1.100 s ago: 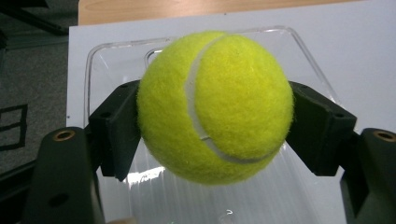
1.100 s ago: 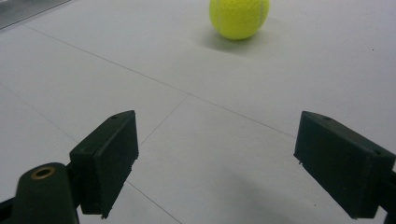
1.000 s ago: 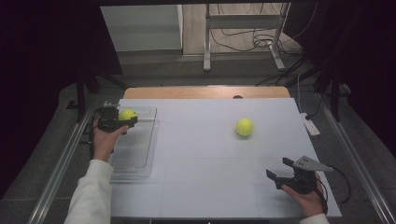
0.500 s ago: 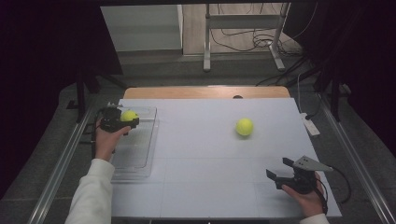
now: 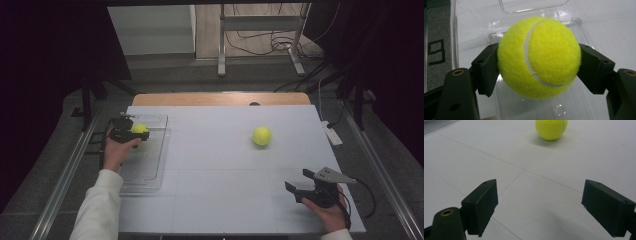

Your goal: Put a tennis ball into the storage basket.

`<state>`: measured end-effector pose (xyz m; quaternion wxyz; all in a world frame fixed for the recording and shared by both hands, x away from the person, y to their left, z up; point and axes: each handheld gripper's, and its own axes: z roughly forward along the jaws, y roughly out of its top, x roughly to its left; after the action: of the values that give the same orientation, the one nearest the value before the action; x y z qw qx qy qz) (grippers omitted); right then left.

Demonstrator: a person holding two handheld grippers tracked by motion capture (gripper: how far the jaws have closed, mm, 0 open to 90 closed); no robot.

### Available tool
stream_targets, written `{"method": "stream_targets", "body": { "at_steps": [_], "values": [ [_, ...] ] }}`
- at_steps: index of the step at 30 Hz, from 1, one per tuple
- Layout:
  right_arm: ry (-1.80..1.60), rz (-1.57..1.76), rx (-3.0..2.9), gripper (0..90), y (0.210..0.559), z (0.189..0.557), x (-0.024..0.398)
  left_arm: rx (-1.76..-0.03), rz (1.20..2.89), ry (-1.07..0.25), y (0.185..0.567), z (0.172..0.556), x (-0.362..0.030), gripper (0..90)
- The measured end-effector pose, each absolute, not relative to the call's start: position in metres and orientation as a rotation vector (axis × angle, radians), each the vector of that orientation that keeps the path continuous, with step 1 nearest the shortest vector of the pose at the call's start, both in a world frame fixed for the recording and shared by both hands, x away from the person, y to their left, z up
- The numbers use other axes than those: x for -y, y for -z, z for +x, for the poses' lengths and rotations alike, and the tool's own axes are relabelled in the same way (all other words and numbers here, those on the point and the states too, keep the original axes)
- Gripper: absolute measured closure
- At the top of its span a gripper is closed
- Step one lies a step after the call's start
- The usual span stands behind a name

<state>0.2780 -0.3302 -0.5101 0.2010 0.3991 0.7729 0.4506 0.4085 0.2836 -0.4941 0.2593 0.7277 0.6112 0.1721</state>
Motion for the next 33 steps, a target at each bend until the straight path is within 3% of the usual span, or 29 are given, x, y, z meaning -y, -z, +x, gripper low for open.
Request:
{"method": "stream_targets", "body": {
  "at_steps": [23,33],
  "values": [
    [-1.27,1.118,-2.16,14.1,0.51,0.278,0.33,-1.668,2.006,-0.473,0.498,0.411,-0.275,25.6],
    [-1.264,1.117,-2.162,14.1,0.51,0.278,0.33,-1.614,1.943,-0.49,0.484,0.402,-0.272,16.9]
  ]
}}
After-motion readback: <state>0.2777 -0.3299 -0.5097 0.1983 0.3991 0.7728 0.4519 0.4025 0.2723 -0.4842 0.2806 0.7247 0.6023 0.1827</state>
